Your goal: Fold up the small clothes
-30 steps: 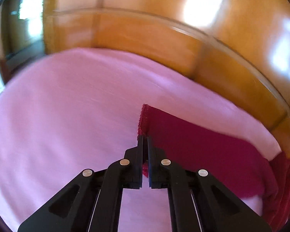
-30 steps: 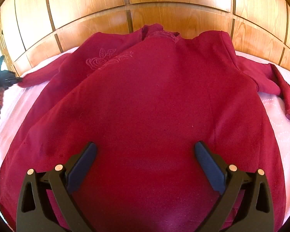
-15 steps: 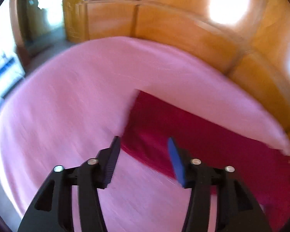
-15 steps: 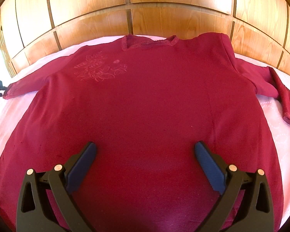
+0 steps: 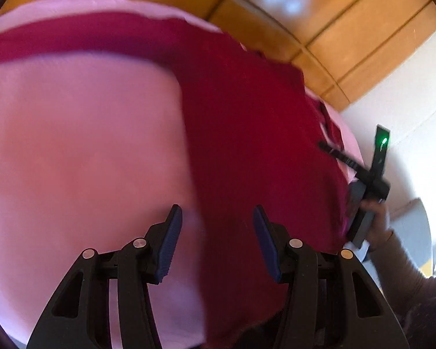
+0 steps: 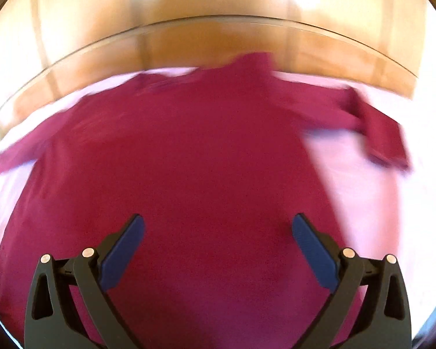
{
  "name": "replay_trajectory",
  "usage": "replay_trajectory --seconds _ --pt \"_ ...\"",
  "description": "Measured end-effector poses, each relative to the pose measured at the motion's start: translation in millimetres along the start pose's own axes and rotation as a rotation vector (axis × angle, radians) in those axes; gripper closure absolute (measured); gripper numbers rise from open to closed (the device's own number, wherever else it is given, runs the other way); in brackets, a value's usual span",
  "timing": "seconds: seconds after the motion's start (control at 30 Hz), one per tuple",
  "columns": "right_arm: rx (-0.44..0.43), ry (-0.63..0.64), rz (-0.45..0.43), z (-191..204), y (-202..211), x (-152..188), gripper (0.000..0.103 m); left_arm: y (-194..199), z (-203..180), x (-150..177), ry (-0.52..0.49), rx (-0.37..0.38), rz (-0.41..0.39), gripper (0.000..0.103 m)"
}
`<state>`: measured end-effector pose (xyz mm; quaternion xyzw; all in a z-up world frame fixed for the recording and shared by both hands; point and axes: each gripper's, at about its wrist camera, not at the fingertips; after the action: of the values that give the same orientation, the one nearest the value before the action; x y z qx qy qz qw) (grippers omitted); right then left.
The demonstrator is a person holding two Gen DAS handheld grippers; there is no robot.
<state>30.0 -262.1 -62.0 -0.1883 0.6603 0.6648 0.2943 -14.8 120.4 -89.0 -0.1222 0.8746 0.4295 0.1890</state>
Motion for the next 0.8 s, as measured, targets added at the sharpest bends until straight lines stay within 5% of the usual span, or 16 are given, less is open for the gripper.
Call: replay_trajectory --seconds 0.07,0.1,0.13,0.2,0.23,0.27,0.3,0.47,0.5,0.53,0.57,0.8 --pt "0.062 -0.032 0.025 -25 7 12 0.004 -8 -4 9 0.002 0.018 0.01 0.064" --pt "0.089 -0.027 0.055 -37 10 23 0.007 -10 -6 13 -0.005 0.004 0.007 0.08" --pt "0.079 -0.02 0.072 -41 11 29 0.022 -13 -8 16 -0.014 -0.011 0.004 0.09" --pt "0.017 0.002 0.07 -43 20 46 0.044 -10 -16 26 -0.012 -0.02 -0.018 0.092" --pt "0.003 0.043 0.059 -38 27 52 0.072 -8 -14 25 -0.006 -0.025 -0.024 0.093" --pt "-0.001 0.088 0.058 -30 34 58 0.089 -4 -14 29 0.007 -0.03 -0.033 0.094" --pt "0.003 0.115 0.058 -25 40 62 0.092 -1 -14 34 0.017 -0.032 -0.036 0.095" --pt "-0.032 0.085 0.072 -32 43 66 0.089 5 -12 38 0.049 -0.101 -0.035 0.094" --pt "-0.047 0.066 0.082 -35 44 62 0.083 8 -15 34 0.039 -0.135 -0.045 0.083" --pt "-0.058 0.043 0.087 -42 45 56 0.055 16 -16 29 0.02 -0.185 -0.074 0.071" --pt "-0.068 0.017 0.076 -48 46 50 0.032 22 -20 24 -0.003 -0.223 -0.107 0.069" --pt "0.148 -0.062 -0.058 -95 31 -8 0.05 10 -52 -32 -0.095 -0.253 -0.229 0.069"
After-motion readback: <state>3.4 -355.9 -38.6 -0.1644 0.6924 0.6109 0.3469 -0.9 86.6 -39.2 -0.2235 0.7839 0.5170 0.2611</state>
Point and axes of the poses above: each gripper's, at about its wrist camera, not at the fingertips, and y roughly against the way its jaws point, z to its left, x to its underside, and after that the axes turned 3 degrees about y, right-handed
